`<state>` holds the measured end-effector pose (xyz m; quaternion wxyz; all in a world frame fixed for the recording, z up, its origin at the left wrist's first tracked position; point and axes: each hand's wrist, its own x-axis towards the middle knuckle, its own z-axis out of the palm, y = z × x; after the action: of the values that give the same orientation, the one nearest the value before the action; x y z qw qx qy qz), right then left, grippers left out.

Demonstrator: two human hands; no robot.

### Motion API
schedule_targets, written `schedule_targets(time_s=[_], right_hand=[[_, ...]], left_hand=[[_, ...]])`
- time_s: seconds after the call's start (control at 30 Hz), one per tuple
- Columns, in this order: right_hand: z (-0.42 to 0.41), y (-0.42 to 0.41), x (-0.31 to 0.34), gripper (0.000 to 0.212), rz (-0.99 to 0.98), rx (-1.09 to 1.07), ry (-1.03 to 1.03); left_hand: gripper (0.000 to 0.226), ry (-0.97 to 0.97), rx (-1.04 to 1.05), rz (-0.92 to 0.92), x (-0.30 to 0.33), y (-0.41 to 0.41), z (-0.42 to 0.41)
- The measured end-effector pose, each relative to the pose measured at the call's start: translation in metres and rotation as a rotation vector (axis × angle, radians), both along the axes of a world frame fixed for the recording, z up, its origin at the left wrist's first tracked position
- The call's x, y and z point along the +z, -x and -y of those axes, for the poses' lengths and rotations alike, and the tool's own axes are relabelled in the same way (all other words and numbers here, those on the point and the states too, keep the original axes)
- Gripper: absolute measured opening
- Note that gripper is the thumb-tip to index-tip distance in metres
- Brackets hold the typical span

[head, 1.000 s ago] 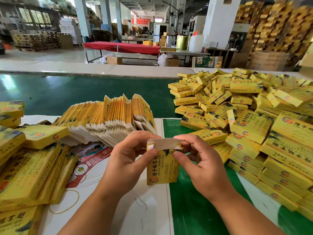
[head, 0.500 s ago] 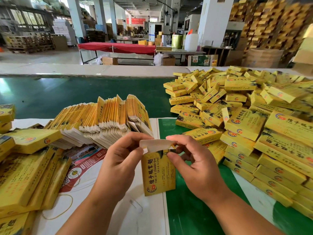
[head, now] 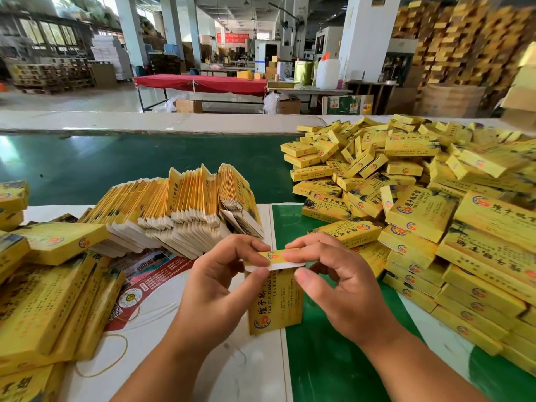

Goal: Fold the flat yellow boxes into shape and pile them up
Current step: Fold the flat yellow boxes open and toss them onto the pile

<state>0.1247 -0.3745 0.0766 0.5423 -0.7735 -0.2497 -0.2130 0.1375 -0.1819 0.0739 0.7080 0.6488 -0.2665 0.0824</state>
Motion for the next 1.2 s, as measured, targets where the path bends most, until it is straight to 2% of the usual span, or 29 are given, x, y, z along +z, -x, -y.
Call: schedule_targets(time_s=[0.1,0.23,0.37,0.43,0.5,0.57,0.63,0.7,0.87,1.0,1.2], right_hand=[[0.0,0.0,0.001,0.021,0.011,-0.047,-0.006],[-0.001,-0.001,0.002,0.01,0.031,-0.059,0.027],[-0.003,0.0,0.003,0.009,0.055,-0.091,0.047],[-0.006,0.002,0.002,0.005,0.078,-0.147,0.047],[-0.01,0.004,-0.001,0.003,0.097,-0.227,0.007],[-0.015,0.005,-0.002,0.01,0.093,-0.291,-0.063],[-0.021,0.007,-0.003,0.024,0.086,-0.321,-0.089],[-0.025,0.009,-0.003,0.031,0.061,-0.294,-0.072],[-0.028,0.01,-0.001,0.025,-0.005,-0.278,-0.041],[-0.025,0.01,-0.002,0.02,-0.035,-0.315,-0.063],[-0.023,0.012,0.002,0.011,0.034,-0.338,-0.045]], left_hand=[[0.011,-0.025,-0.035,-0.057,0.003,-0.001,-0.004],[0.014,-0.022,-0.078,-0.129,0.004,-0.004,-0.008],[0.018,-0.013,-0.05,-0.155,0.003,-0.004,-0.005],[0.028,-0.011,0.029,-0.182,0.001,-0.002,0.001],[0.037,-0.133,0.205,-0.203,-0.003,0.004,0.011],[0.048,-0.349,0.355,-0.139,-0.005,0.013,0.021],[0.072,-0.546,0.426,-0.004,-0.008,0.018,0.027],[0.093,-0.662,0.484,0.071,-0.011,0.017,0.027],[0.076,-0.785,0.578,0.174,-0.007,0.013,0.023],[0.078,-0.848,0.592,0.209,-0.007,0.013,0.025],[0.076,-0.879,0.618,0.238,-0.005,0.013,0.024]])
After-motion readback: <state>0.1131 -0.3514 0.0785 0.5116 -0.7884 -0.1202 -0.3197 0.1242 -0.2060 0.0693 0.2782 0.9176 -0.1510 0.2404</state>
